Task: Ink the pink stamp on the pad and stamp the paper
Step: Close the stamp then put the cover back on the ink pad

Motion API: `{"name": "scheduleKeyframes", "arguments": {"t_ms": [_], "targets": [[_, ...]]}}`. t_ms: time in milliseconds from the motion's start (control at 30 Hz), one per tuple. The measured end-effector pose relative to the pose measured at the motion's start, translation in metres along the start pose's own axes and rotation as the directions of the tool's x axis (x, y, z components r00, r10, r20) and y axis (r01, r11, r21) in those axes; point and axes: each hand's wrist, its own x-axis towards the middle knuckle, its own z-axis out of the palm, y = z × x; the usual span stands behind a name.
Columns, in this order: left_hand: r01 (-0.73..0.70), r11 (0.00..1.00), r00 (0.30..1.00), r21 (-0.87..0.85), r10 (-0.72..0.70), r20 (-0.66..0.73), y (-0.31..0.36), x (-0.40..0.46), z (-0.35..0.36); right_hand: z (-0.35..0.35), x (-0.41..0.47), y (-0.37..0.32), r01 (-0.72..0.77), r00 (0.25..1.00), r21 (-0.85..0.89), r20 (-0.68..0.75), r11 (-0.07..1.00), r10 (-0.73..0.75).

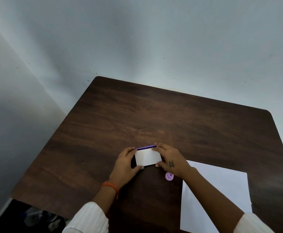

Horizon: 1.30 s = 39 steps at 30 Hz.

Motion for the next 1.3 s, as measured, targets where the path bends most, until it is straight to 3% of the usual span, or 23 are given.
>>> {"name": "scheduleKeyframes", "arguments": {"t_ms": [300, 467, 700, 867, 1300], "targets": [[-0.059, 0.997, 0.994, -0.058, 0.053, -0.1, 0.003, -0.007, 0.001, 0.0, -0.002, 0.003, 0.052, 0.998, 0.0, -0.042, 0.999, -0.052], [-0.011, 0.985, 0.991, -0.175, -0.013, -0.133, 0.006, -0.01, 0.003, 0.0, -0.001, 0.002, 0.052, 0.998, 0.014, -0.037, 0.999, -0.051], [0.147, 0.951, 0.985, -0.272, -0.165, -0.045, 0.004, -0.003, 0.0, 0.001, 0.003, 0.004, 0.017, 1.0, 0.057, -0.02, 0.998, -0.016], [0.144, 0.962, 0.989, -0.231, -0.144, 0.015, 0.003, 0.001, -0.002, -0.001, 0.007, 0.007, -0.003, 1.0, 0.055, 0.024, 0.998, 0.001], [0.112, 0.962, 0.993, -0.249, -0.117, -0.005, 0.003, 0.004, -0.009, -0.01, 0.018, 0.009, 0.013, 0.997, 0.01, 0.077, 1.0, -0.013]]}}
